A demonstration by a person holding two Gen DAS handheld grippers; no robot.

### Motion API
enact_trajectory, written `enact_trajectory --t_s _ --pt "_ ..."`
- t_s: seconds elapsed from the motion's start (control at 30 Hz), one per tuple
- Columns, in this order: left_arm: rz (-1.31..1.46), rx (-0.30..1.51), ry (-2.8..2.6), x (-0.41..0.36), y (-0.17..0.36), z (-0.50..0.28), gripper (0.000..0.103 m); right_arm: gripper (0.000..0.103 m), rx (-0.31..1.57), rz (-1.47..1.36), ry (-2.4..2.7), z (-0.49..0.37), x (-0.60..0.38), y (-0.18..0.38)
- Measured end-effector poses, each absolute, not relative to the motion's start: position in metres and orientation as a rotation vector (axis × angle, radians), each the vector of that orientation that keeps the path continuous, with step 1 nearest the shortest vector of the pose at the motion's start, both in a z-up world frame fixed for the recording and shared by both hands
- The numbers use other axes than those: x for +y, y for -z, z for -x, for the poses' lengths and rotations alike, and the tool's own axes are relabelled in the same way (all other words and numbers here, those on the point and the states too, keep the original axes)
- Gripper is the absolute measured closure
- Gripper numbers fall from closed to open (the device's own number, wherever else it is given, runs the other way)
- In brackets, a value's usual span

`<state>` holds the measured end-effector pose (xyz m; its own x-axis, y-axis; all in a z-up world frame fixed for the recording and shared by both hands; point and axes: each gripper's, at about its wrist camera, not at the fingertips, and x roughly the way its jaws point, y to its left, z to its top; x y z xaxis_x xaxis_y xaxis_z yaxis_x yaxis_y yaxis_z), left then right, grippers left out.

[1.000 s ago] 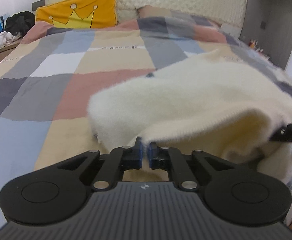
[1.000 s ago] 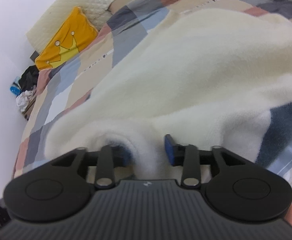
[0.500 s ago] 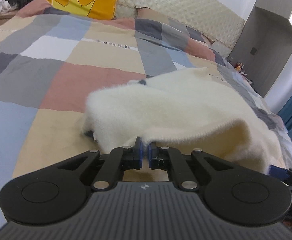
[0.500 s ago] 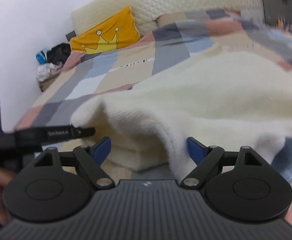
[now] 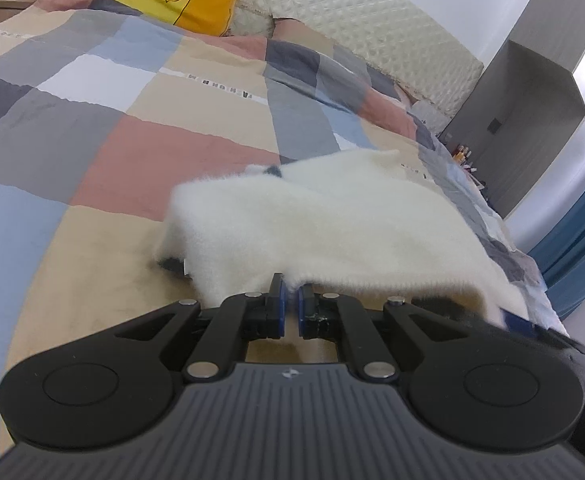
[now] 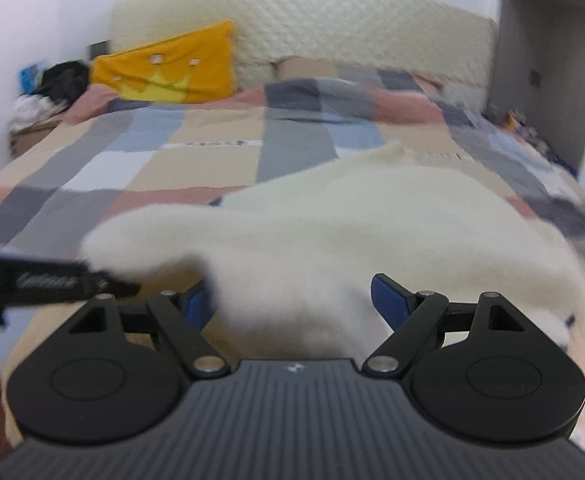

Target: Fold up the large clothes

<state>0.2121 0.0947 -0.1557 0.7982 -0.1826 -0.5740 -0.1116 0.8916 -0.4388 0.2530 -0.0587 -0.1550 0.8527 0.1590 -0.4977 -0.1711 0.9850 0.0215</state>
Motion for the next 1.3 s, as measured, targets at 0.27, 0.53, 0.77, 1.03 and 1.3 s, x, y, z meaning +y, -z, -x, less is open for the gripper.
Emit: enact_trajectory --t_s 0.27,0.53,0.77,1.03,1.3 --pt "0.513 0.538 0.045 0.094 0.147 -0.202 0.096 0.020 0.620 -0.235 0.029 -0.255 -0.088 0.162" --pt "0.547 0.486 0.046 0.095 0.136 -0.192 0.097 0.021 0.750 -0.249 0.151 -0.246 -0.100 0.193" --pt "0.570 0.471 0.052 0.100 0.132 -0.185 0.097 0.022 0.528 -0.222 0.244 -0.223 -0.121 0.155" --pt "0.505 0.533 0.062 0.090 0.140 -0.188 0.095 0.026 0.360 -0.052 0.159 -0.216 -0.124 0.139" --pt "0.430 0.667 0.046 0.082 0.165 -0.205 0.057 0.025 0.348 -0.043 0.072 -0.222 -0.124 0.154"
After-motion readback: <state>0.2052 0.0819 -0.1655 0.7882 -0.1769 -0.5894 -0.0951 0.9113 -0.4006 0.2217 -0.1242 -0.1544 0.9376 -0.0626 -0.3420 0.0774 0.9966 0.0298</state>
